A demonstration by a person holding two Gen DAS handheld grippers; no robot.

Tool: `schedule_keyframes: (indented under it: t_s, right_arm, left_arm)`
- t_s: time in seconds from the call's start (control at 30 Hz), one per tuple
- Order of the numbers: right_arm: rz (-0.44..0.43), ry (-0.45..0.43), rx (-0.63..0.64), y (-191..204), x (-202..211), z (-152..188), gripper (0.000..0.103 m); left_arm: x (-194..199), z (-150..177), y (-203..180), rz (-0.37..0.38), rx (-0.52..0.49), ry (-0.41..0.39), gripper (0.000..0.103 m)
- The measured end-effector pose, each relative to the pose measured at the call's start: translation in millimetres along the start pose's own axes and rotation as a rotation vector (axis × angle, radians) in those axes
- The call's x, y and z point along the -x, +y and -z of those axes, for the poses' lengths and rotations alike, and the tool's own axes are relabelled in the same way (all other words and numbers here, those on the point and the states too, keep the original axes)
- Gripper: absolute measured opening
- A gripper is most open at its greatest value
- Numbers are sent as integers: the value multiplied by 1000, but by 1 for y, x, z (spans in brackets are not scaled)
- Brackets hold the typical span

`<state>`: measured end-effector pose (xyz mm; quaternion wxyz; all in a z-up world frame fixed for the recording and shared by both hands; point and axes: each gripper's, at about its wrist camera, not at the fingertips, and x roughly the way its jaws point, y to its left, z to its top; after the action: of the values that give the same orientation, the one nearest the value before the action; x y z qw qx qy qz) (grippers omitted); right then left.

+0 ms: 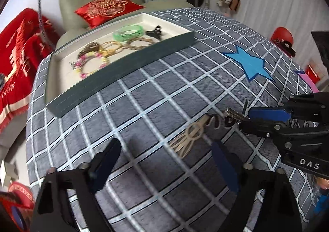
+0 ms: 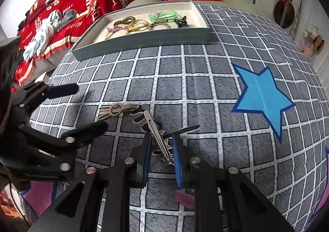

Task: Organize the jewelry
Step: 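Grasp a silver key with the right tool while the left tool grasps a small keychain, then carry the silver key and small keychain with both tools into the tray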

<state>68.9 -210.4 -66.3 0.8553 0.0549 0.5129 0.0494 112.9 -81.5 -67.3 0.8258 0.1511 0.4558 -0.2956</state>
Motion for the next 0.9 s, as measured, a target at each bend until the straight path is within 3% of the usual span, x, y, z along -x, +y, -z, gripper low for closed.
schedule_keyframes:
  t_s: [0.1,0.13,0.27,0.37,0.43,0.9]
  right_arm:
    - [-1,-5,-10,-4,2,1,22]
    - [-1,-6,-13,-5,3,1,22]
    - [-10,-6,-34,-8,3,0,22]
    - [-12,-7,-40,-10,3,-1,22]
    - [-13,-6,-41,-10,3,-1,22]
    - [-35,-14,-59,-9,6,-8,22]
  left_arm:
    - [-7,-4,-9,25,-20,8,92]
    - [-8,-5,-11,32,-29,10,84]
    - [-10,-7,-21,52,-69,10,73]
    - [-8,-8,-24,65,-82,6,41]
    - [-7,-9,-22,72,-72,9,36]
    - [7,-5,1,40,135,-40,36]
